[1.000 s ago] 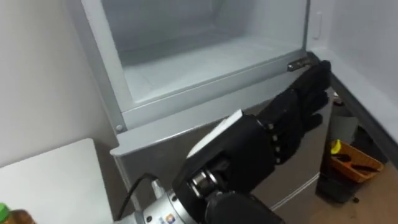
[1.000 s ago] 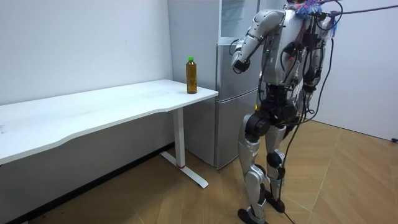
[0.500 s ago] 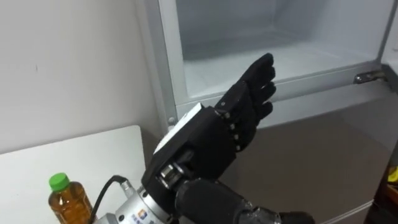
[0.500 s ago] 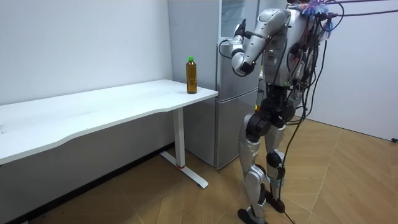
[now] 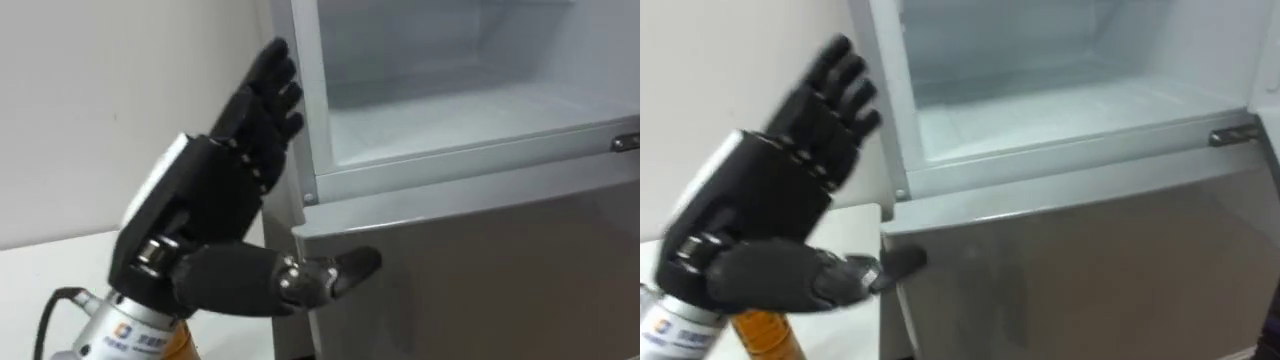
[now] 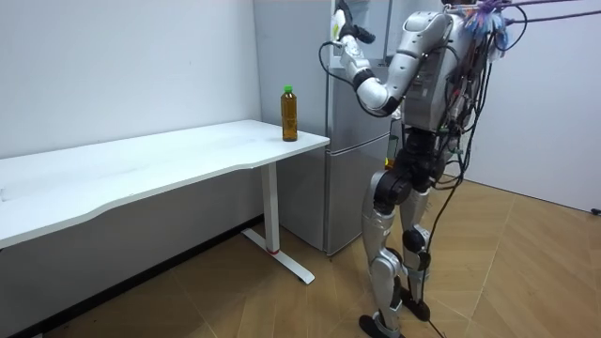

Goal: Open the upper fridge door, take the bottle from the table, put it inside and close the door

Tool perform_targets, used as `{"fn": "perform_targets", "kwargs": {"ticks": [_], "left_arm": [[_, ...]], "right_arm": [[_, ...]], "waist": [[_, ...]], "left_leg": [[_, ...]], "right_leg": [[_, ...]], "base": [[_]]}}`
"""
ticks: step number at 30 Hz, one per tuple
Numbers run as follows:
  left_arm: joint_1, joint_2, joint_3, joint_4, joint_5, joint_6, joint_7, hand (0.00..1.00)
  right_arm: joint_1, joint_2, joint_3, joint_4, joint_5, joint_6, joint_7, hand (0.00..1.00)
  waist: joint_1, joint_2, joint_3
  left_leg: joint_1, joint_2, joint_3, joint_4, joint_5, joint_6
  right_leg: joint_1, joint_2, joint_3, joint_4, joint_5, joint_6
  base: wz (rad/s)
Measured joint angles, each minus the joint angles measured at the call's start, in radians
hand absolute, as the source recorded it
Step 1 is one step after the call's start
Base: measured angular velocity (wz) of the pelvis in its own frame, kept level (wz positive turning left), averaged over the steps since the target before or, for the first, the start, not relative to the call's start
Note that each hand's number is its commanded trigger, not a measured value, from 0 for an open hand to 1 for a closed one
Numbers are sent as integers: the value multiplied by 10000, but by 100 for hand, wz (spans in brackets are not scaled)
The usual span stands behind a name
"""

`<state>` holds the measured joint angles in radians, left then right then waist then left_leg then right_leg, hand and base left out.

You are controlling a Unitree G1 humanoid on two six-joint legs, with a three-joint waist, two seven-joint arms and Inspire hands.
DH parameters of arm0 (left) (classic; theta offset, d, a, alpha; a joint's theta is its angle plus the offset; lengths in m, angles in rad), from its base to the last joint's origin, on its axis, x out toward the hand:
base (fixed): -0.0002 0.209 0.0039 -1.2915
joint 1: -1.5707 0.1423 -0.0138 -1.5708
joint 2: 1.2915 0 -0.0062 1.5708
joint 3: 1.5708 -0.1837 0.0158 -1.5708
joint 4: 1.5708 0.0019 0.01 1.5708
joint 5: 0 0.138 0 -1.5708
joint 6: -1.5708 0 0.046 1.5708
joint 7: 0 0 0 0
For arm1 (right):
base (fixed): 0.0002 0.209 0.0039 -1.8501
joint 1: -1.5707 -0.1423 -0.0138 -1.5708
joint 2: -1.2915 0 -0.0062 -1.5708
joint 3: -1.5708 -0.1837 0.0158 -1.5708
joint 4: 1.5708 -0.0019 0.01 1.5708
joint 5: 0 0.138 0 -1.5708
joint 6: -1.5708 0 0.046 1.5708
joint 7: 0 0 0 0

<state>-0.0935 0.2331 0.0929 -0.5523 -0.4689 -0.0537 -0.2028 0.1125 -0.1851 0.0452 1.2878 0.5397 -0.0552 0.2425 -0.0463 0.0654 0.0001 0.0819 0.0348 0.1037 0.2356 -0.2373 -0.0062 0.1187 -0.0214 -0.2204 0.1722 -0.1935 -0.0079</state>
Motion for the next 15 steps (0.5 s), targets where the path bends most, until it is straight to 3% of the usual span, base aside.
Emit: {"fn": "perform_targets", "kwargs": {"ticks": [3, 6, 10, 15], "left_arm": [[235, -8, 714, -117, 760, -143, 409, 0], [360, -73, 1504, -299, 1342, -552, 1070, 0], [793, -176, 2519, -641, 1584, -989, 2190, 0], [1275, -249, 3708, -699, 1994, -1365, 3605, 0]], "right_arm": [[133, 121, -181, 42, 20, -52, -26, 0], [321, 129, -265, 81, -6, -281, -30, 0], [519, 162, -309, 77, -37, -562, -51, 0], [748, 165, -674, 81, -87, -753, -19, 0]], "waist": [[307, -227, 24], [769, -235, 27], [915, -196, 25], [1236, 51, 51]], "left_leg": [[5, -49, -249, 12, 24, -40], [4, -64, -264, -5, 25, -41], [-28, -137, -522, -17, 25, -41], [4, -174, -673, -10, 24, -39]], "right_leg": [[-5, -27, -205, -27, -77, -12], [30, -51, -312, -41, -82, -9], [101, -96, -436, -70, -116, 45], [227, -123, -589, -79, -140, 76]], "base": [[28], [6], [13], [8]]}}
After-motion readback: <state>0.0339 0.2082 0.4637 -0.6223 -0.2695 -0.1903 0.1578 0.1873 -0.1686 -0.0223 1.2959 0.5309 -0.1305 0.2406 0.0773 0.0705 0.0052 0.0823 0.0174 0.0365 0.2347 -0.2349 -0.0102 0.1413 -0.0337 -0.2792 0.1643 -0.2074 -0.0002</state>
